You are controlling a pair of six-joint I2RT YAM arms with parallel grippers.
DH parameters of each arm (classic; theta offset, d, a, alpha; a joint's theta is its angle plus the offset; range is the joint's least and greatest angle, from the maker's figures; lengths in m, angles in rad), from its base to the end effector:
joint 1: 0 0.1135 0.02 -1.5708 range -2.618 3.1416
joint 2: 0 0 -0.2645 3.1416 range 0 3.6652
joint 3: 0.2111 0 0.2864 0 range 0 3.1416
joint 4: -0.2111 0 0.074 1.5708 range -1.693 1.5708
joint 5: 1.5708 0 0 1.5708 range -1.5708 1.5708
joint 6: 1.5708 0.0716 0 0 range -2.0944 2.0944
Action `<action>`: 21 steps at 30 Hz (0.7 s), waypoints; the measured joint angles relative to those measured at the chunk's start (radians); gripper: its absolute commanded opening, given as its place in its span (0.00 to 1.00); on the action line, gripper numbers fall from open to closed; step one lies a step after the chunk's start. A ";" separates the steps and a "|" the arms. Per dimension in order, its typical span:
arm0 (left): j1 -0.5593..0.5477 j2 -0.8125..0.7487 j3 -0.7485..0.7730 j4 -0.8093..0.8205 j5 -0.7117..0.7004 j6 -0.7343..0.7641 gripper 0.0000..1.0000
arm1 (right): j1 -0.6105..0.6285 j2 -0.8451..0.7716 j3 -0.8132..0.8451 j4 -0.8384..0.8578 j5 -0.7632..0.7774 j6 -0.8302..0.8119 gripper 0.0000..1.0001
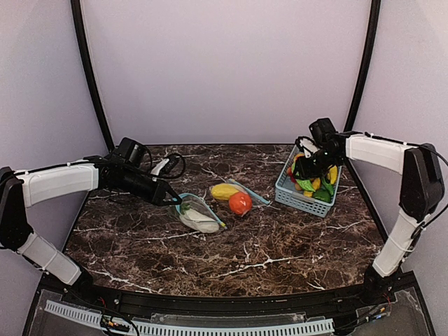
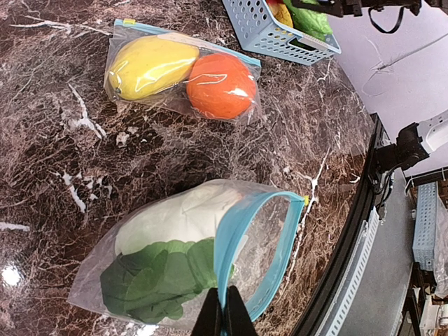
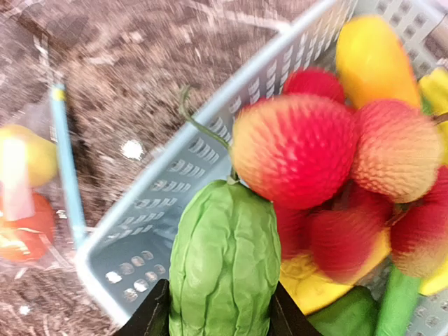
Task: Place the food in the zip-top bag and seal the zipper
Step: Pick up the fake vegetable from the bin, then place the fake vegetable in the zipper food storage bag.
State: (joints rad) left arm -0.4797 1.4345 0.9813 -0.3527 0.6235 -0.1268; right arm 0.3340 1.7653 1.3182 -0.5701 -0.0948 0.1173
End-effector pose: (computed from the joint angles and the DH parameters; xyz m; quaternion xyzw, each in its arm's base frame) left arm 0.2944 -0.2003 0.2116 0.2677 0.8492 -0.3777 0.2540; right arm 0.4002 0.1460 0.1825 -0.1168 0.9538 0.1055 0.2559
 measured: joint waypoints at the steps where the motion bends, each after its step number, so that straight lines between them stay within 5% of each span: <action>1: 0.000 0.000 0.000 0.000 -0.001 0.000 0.01 | 0.000 -0.027 0.000 -0.004 -0.003 0.000 0.38; 14: 0.000 -0.001 0.000 0.000 0.016 0.000 0.01 | 0.013 -0.219 -0.068 -0.047 -0.147 -0.039 0.39; 21: 0.000 -0.001 0.000 0.000 0.058 0.000 0.01 | 0.235 -0.387 -0.103 0.081 -0.257 -0.049 0.39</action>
State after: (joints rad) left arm -0.4797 1.4338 0.9813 -0.3527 0.6815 -0.1268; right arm 0.5686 1.3785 1.2156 -0.4892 -0.3515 0.0681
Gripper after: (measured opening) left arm 0.007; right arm 0.391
